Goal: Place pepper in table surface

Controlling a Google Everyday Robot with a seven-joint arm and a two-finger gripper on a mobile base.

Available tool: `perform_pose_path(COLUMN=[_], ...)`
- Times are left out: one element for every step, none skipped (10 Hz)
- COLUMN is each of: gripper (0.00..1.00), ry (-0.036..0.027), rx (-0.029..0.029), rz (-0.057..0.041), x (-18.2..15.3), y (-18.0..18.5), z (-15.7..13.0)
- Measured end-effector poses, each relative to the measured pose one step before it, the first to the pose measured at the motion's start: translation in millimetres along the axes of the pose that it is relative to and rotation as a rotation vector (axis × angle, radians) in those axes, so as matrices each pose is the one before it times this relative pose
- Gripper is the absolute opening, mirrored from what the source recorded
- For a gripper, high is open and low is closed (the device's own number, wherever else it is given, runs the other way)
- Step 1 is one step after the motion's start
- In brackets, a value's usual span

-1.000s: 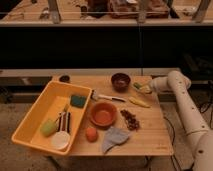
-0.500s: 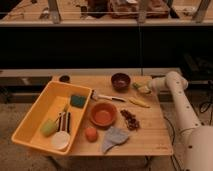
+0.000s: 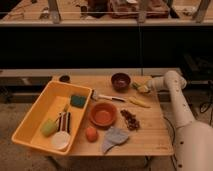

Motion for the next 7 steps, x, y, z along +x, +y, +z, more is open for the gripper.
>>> perform_pose_path(gripper=[0.38,0.47,0.58,0.68,0.75,0.79,0.79], ry=[0.00377,0.00298,0.00471,0.00443,0.00171,-0.00123,-0.00321], rx=[-0.0025,-0.00317,-0.00278,-0.00303,-0.00341,-0.00695,-0.00589], rz=[-0.00071,-0.001,-0.00016,-0.00132,-0.00103,-0.00419,-0.00336], x=[-0.63,-0.53,0.86,0.79,0.46,-1.58,-2.27], y=[-0.65,-0.09,-0.42,-0.25,0.08,-0.15,0.68], z=[2.06,1.43,0.41,-0.1,-0.17,-1.0,-0.75])
